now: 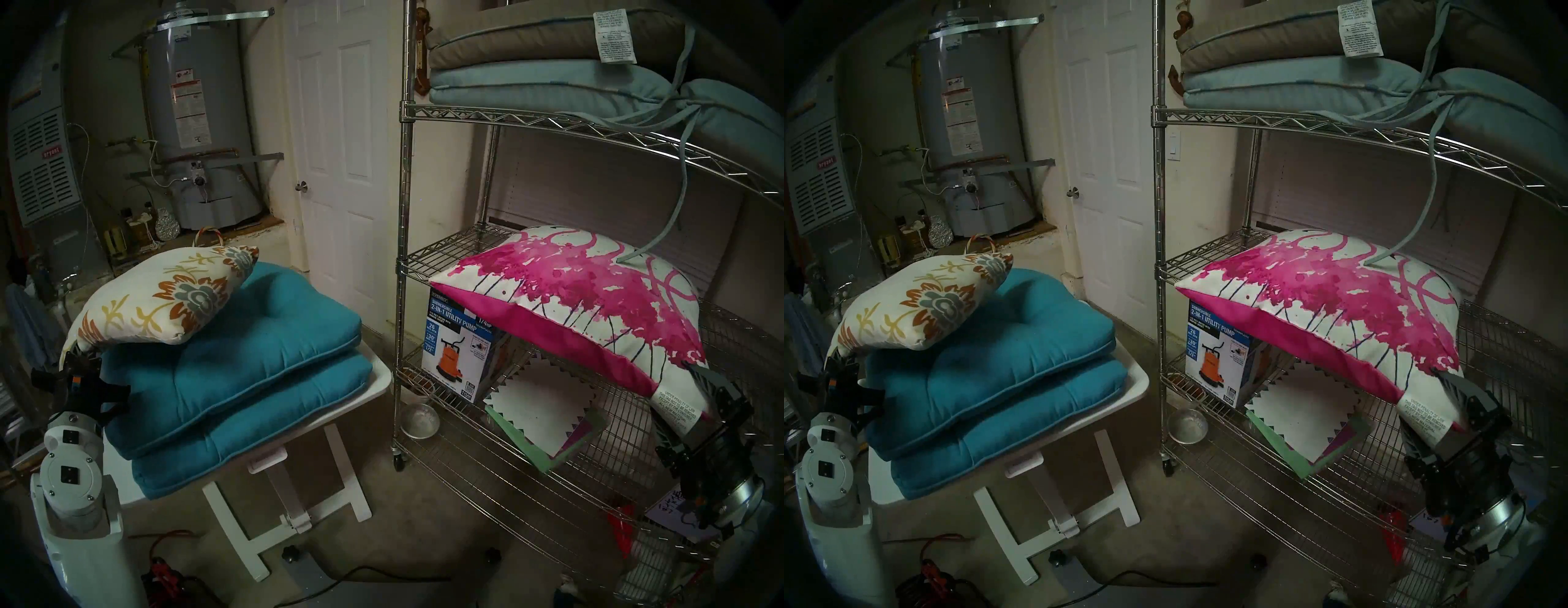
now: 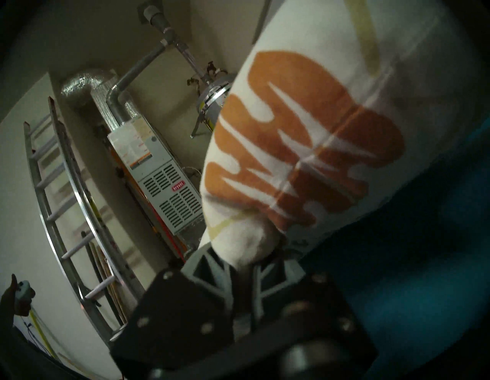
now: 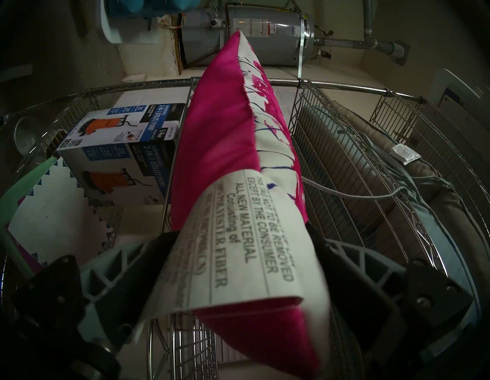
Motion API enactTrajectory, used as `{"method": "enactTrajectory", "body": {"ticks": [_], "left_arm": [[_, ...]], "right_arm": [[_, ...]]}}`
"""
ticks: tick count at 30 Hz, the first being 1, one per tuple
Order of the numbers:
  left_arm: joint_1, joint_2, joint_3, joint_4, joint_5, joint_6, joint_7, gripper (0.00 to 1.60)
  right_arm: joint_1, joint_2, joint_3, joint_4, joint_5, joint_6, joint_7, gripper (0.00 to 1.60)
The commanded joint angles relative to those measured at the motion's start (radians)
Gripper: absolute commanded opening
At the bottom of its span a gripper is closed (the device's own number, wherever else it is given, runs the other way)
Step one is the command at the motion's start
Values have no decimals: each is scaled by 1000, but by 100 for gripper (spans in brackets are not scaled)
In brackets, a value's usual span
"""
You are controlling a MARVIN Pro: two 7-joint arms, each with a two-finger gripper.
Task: Take cushion off the shelf
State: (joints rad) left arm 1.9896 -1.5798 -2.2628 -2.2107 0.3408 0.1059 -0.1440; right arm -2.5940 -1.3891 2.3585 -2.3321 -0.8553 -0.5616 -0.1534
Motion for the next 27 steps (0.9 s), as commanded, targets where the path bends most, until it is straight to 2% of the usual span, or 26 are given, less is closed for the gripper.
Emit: {"method": "enactTrajectory", "body": {"ticks": [1,6,15,20,27], "left_arm": [[-5,17,20,-53,18,68,-31,160],[-11,22,50,-69,43,109,-45,160],[21,25,115,-167,95,215,-114,160],[47,47,125,-204,134,253,-151,160],[31,64,128,-209,170,279,-165,160]], "right_arm": [[2,1,1,-12,-2,-1,-1,160],[3,0,2,-12,-2,-2,0,160],[5,-2,2,-12,-2,-4,2,160],[6,-3,3,-12,-2,-5,3,160],[7,-4,3,-12,-3,-6,4,160]]}}
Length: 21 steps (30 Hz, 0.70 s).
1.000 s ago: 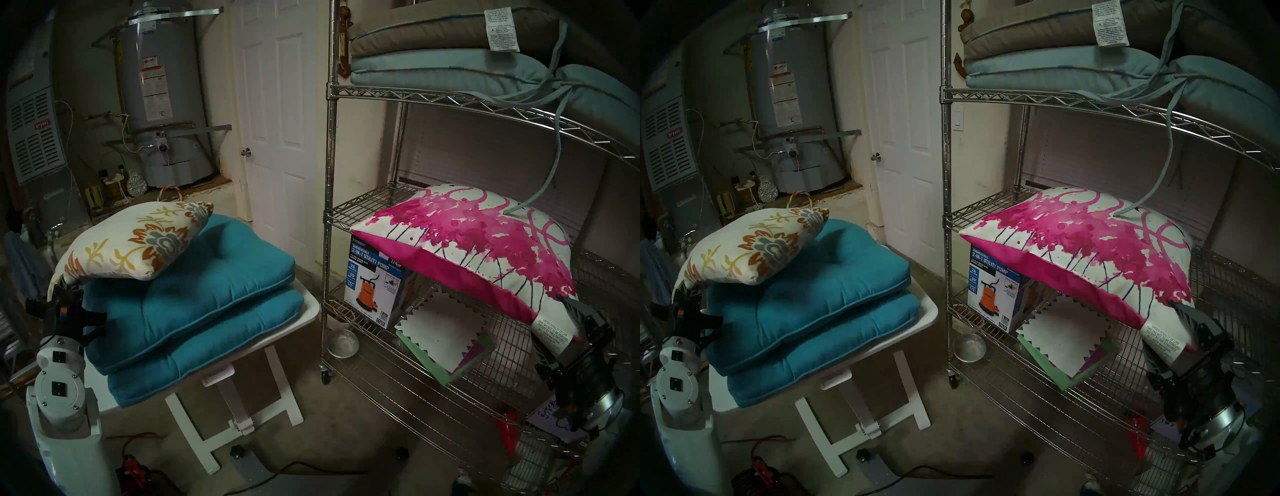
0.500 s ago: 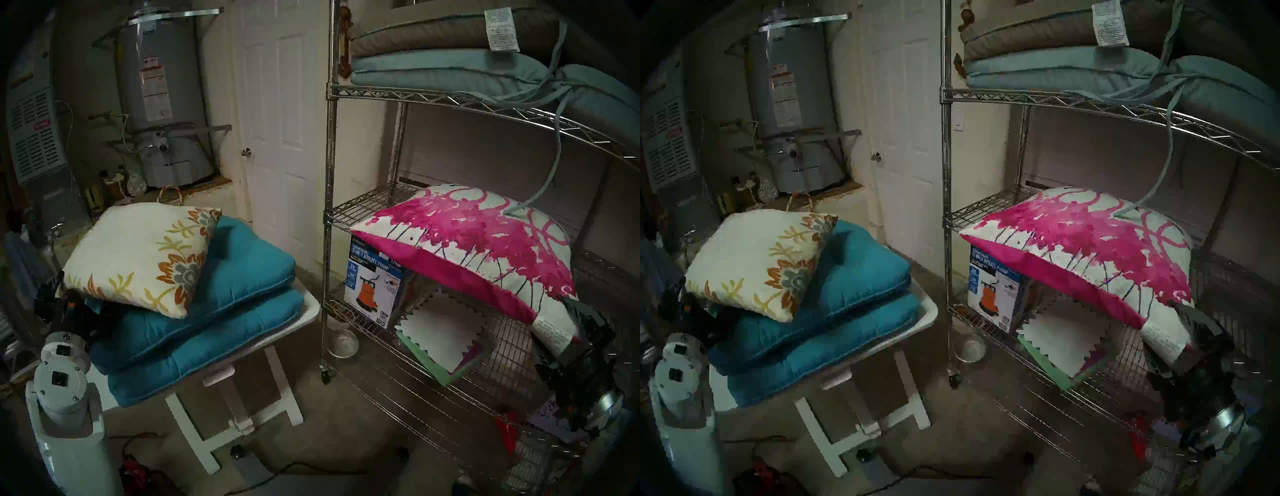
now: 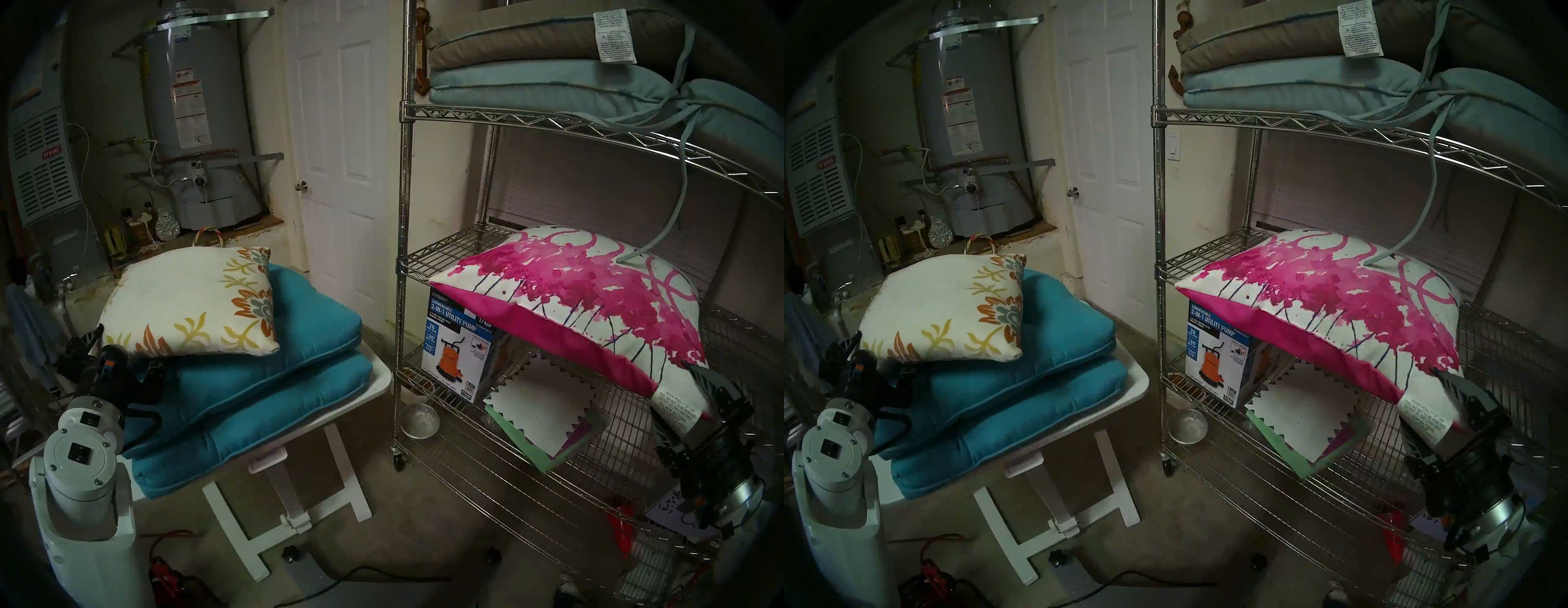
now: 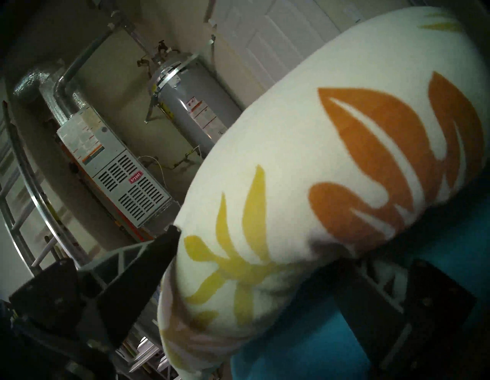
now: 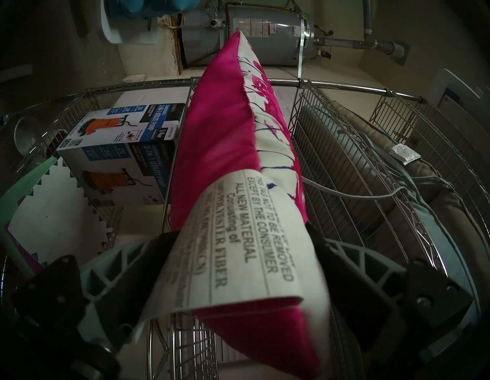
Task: Take cushion off the shelf
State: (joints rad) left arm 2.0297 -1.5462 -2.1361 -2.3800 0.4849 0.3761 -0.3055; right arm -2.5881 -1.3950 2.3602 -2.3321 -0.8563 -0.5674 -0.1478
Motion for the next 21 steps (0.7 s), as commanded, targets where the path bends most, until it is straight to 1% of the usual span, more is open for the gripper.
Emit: {"method": "enactTrajectory", "body": {"ticks": [1,8,9,12,14,15,17,18,20,21], "left_arm": [[-11,31,4,-40,29,12,-5,160],[-5,54,17,-49,57,30,-35,160],[3,64,17,-53,69,32,-44,160],[33,101,11,-63,119,12,-56,160],[45,118,6,-63,144,-2,-59,160],[45,118,6,-63,144,-2,-59,160],[57,143,2,-63,186,-33,-55,160],[59,148,3,-63,200,-39,-52,160],[59,149,0,-63,203,-45,-54,160],[64,159,-3,-63,224,-61,-54,160]], "right_arm": [[2,1,1,-12,-2,-1,-1,160],[3,0,2,-12,-2,-2,0,160],[3,0,2,-12,-2,-2,0,160],[4,-1,2,-12,-2,-3,1,160],[5,-1,2,-12,-2,-4,1,160],[5,-1,2,-12,-2,-4,1,160],[5,-2,2,-11,-2,-4,2,160],[6,-2,2,-11,-2,-5,2,160],[6,-2,2,-12,-2,-5,3,160],[6,-3,2,-11,-2,-5,3,160]]}}
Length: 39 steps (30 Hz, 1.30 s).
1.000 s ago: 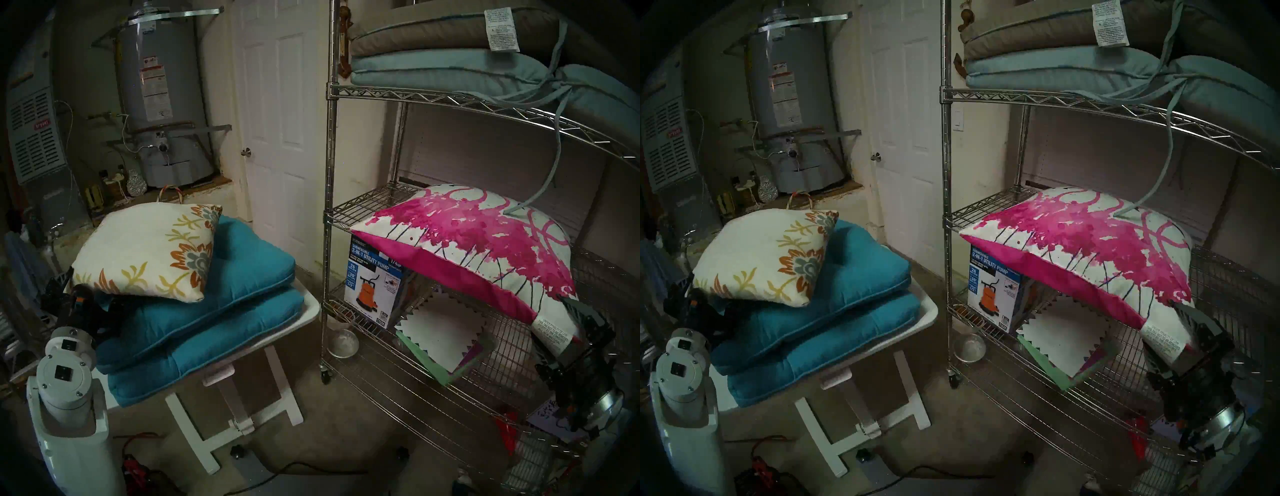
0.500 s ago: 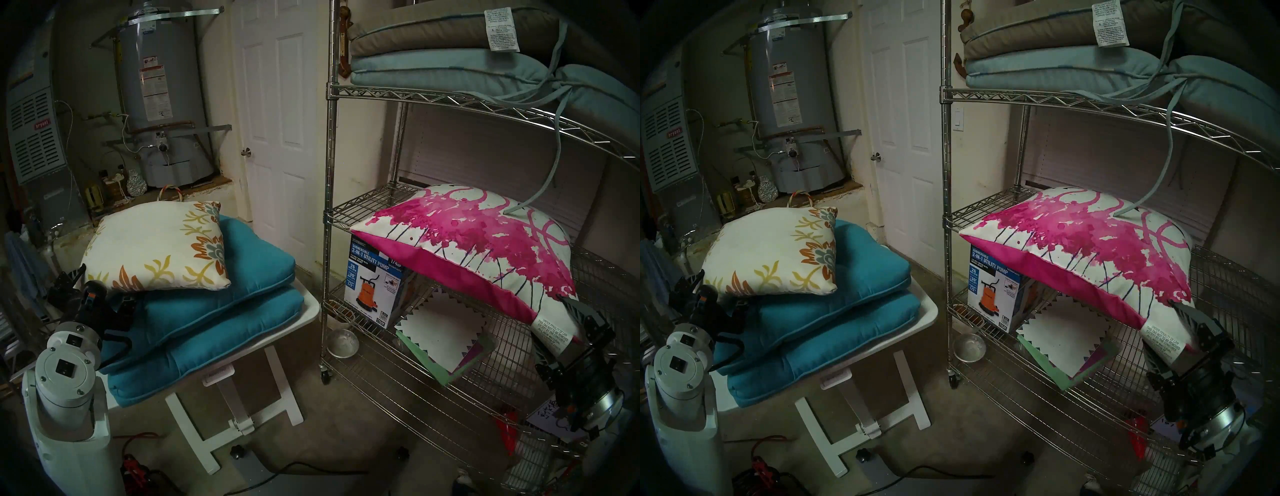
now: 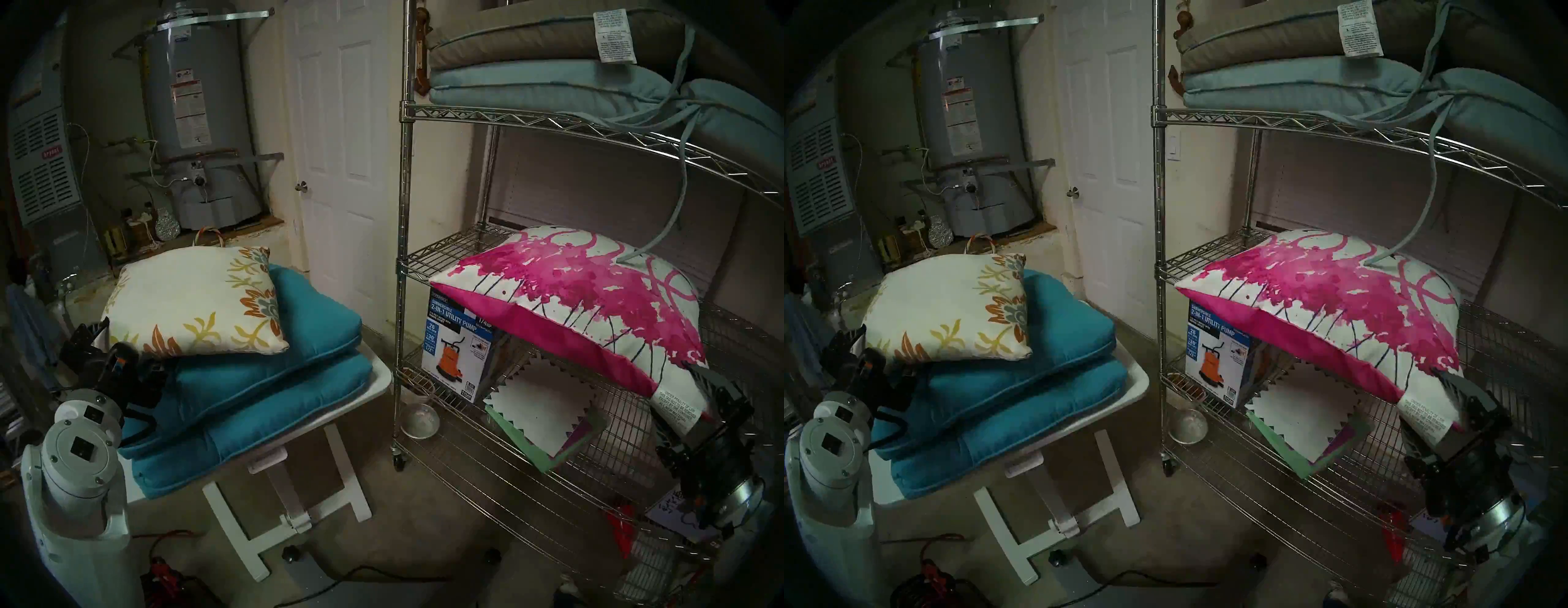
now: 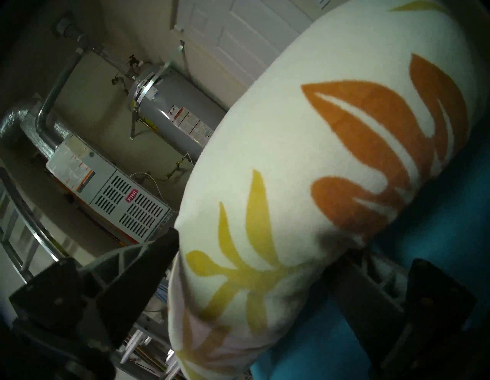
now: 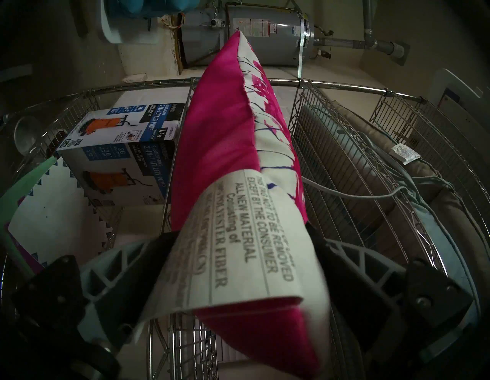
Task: Take cushion off the shelf
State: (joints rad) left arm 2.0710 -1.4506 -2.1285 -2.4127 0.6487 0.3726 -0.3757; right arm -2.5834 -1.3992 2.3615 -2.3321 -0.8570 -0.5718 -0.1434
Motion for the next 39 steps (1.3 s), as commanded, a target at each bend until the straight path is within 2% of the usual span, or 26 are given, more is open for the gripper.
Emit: {"method": "enactTrajectory", "body": {"ticks": [1,13,26,39], "left_arm": [[22,64,-12,-31,63,-61,17,160],[37,84,-38,-31,114,-129,33,160],[59,72,-15,-31,87,-209,36,160],[165,24,-11,-31,58,-284,43,160]], "right_arm": [[2,1,1,-12,-1,-1,-1,160],[5,-1,2,-12,-2,-4,2,160],[8,-4,3,-11,-2,-7,4,160],[11,-6,3,-10,-2,-10,7,160]]}}
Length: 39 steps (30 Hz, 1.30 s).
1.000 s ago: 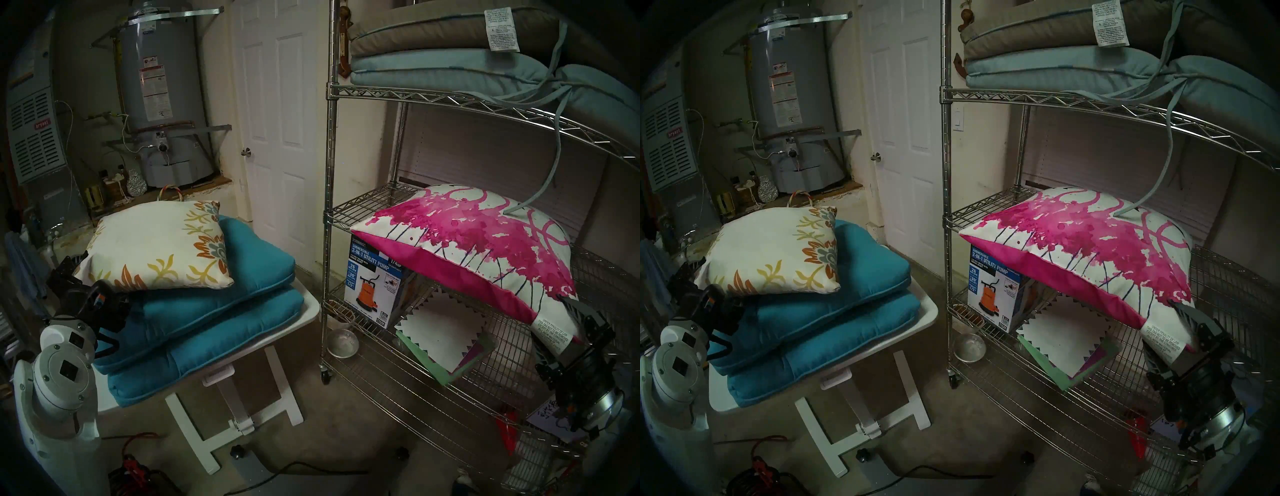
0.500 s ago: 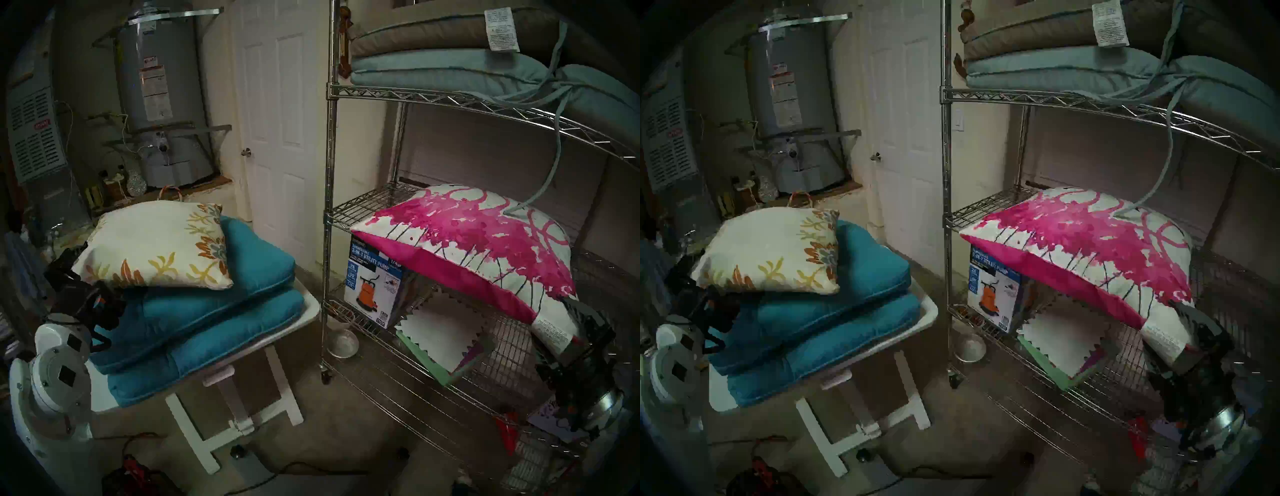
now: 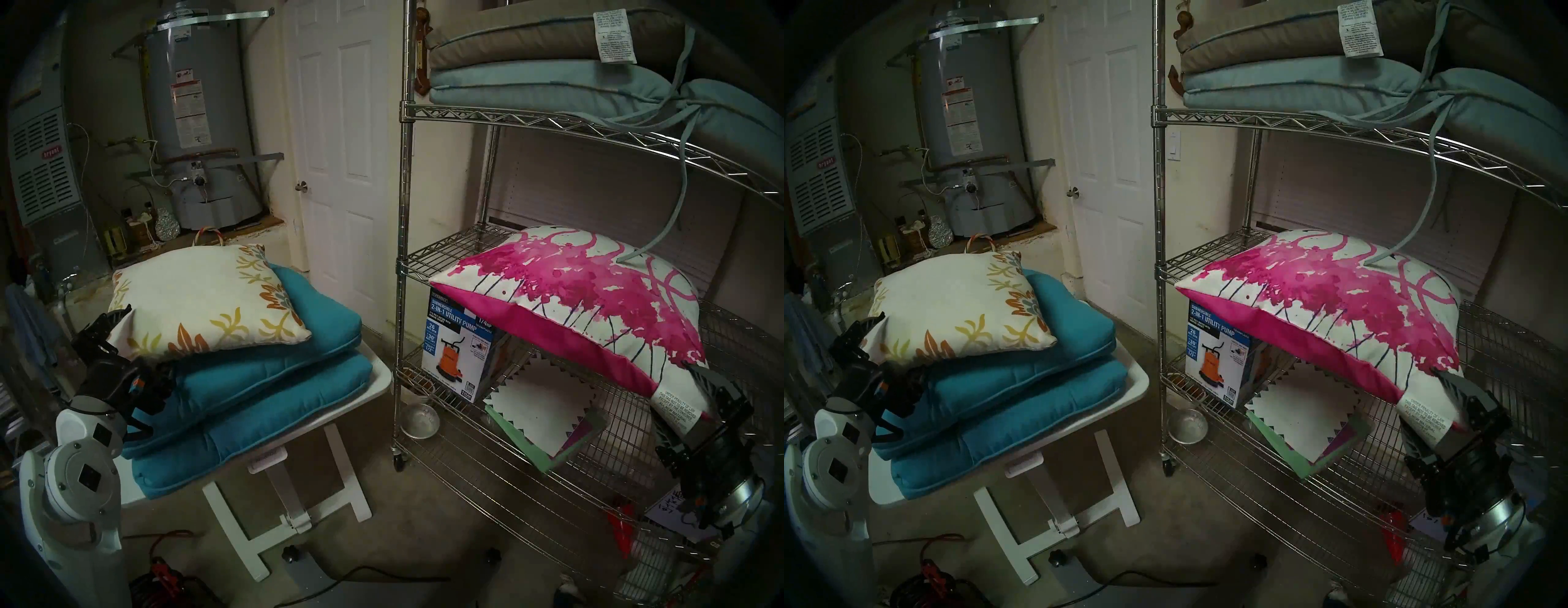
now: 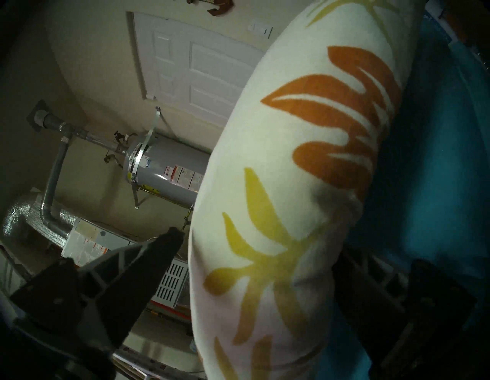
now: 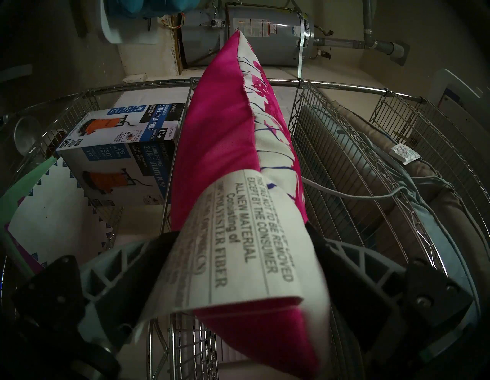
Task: Take cushion off the shelf
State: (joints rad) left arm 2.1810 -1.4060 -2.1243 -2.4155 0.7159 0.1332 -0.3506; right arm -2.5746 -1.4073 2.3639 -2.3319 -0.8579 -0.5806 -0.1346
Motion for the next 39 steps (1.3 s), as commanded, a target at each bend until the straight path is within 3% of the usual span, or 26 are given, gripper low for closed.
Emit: {"method": "enactTrajectory", "body": {"ticks": [1,14,39], "left_arm": [[60,-23,-16,-28,-11,-51,20,160],[107,-47,-18,-28,-23,-145,55,160],[138,-42,156,-28,-15,-336,108,160]], "right_arm": [[2,2,1,-10,-1,-1,-1,160],[5,-1,2,-10,-1,-4,2,160],[12,-6,3,-8,-1,-11,7,160]]}}
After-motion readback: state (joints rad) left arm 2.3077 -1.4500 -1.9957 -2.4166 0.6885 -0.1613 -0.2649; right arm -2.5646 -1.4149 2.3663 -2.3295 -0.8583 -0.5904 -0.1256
